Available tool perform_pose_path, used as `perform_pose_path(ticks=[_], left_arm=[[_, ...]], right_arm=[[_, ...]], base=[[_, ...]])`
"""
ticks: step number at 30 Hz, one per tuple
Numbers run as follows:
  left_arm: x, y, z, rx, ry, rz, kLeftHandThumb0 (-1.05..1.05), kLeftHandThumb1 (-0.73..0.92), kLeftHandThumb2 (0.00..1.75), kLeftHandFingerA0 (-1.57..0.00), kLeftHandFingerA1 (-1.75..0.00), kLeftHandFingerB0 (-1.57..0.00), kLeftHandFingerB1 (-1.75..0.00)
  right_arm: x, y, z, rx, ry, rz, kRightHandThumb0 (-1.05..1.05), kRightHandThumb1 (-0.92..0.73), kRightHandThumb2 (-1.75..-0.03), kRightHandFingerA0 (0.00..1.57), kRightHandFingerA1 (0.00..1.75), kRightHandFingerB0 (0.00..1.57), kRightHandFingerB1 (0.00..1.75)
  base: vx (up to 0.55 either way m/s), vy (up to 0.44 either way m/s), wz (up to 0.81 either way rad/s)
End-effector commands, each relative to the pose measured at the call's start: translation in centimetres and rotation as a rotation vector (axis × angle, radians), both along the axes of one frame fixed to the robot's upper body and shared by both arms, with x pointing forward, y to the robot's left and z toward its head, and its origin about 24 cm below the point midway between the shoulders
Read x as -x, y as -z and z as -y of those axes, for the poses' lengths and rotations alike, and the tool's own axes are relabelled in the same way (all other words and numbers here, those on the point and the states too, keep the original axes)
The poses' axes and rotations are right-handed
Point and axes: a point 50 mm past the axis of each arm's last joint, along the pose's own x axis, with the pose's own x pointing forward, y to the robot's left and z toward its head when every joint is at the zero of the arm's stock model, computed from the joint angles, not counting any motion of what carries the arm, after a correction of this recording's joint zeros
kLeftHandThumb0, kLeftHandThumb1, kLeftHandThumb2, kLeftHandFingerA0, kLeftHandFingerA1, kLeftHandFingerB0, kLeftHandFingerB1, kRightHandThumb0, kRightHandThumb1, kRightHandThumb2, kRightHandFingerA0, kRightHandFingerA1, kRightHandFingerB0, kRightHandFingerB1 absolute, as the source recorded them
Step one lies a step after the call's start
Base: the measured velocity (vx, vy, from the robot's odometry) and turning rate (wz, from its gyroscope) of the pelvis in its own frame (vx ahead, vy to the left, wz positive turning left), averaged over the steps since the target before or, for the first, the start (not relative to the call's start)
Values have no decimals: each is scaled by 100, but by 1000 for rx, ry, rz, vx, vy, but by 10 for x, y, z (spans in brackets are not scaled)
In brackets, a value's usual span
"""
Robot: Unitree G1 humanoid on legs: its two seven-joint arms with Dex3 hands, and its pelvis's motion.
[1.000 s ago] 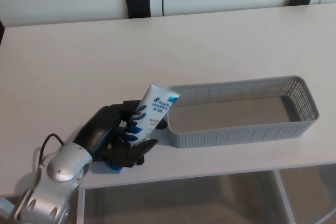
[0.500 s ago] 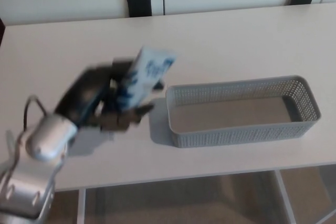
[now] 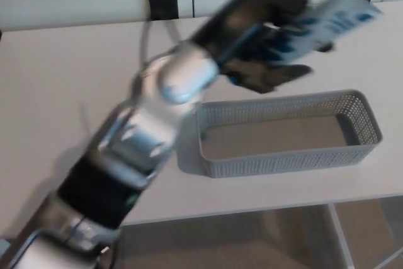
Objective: The robot walks towards a table in front, picks a shampoo with left hand and puts it in a small grey container
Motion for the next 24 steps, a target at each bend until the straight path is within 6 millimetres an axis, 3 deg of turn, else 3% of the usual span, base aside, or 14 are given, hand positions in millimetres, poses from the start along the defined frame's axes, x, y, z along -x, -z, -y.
perform_pose_path(ticks=[1,2,3,4,7,8,10,12,14,15,16,20,21,24], left_arm=[[-8,10,18,-180,-34,-31,-17,75,62,-105,-93,-85,-76],[-6,16,23,-195,-25,-41,-15,65,80,-118,-126,-82,-102],[-4,24,29,-217,-11,-55,-15,65,80,-118,-126,-82,-102],[-2,35,32,-238,-15,-91,-17,65,73,-114,-133,-75,-122],[-2,38,32,-243,-19,-96,-17,65,73,-114,-133,-75,-122],[1,52,28,-309,-3,-114,-19,70,68,-105,-124,-77,-97],[1,56,25,-350,-12,-112,-17,69,75,-107,-123,-75,-87],[2,57,24,-358,-12,-107,-17,69,75,-107,-123,-75,-87],[1,60,17,-353,-14,-106,-15,70,75,-99,-112,-71,-91],[0,59,15,-351,-18,-114,-16,71,73,-99,-106,-71,-82],[-1,59,13,-349,-25,-124,-20,77,62,-98,-118,-70,-86],[-2,58,10,-348,-32,-135,-20,77,62,-98,-118,-70,-86],[-4,59,6,-352,-42,-123,-25,74,62,-103,-89,-70,-53],[-5,60,1,-364,-54,-99,-28,71,61,-103,-81,-62,-48]], right_arm=[[0,-1,4,5,13,-11,-31,-71,-61,61,44,51,39],[0,-2,4,1,11,-9,-31,-72,-61,60,43,51,39],[0,-2,4,-6,6,-5,-31,-72,-61,60,43,51,39],[2,-1,2,-12,7,-9,-31,-71,-61,61,44,50,39],[3,0,1,-15,6,-11,-31,-71,-61,61,44,50,39],[5,1,0,-6,-6,-35,-32,-71,-61,60,43,50,38],[5,1,0,-6,-9,-36,-33,-71,-61,60,43,50,38],[4,1,0,-6,-11,-37,-33,-71,-61,60,43,50,38],[3,1,0,-9,-12,-35,-32,-72,-61,59,43,49,38],[3,1,0,-8,-11,-35,-32,-72,-61,59,43,49,38],[2,1,0,-7,-15,-33,-32,-72,-61,61,44,50,39],[2,1,0,-8,-22,-29,-32,-72,-61,61,44,50,39],[2,1,-1,-9,-22,-39,-32,-73,-62,60,43,50,38],[3,2,-1,-9,-24,-45,-32,-72,-61,60,43,49,38]], base=[[0,0,0],[0,0,0],[0,0,0],[0,0,0],[0,0,0],[0,0,0],[0,0,0],[0,0,0],[0,0,0],[0,0,0],[0,0,0],[0,0,0],[0,0,0],[0,0,0]])
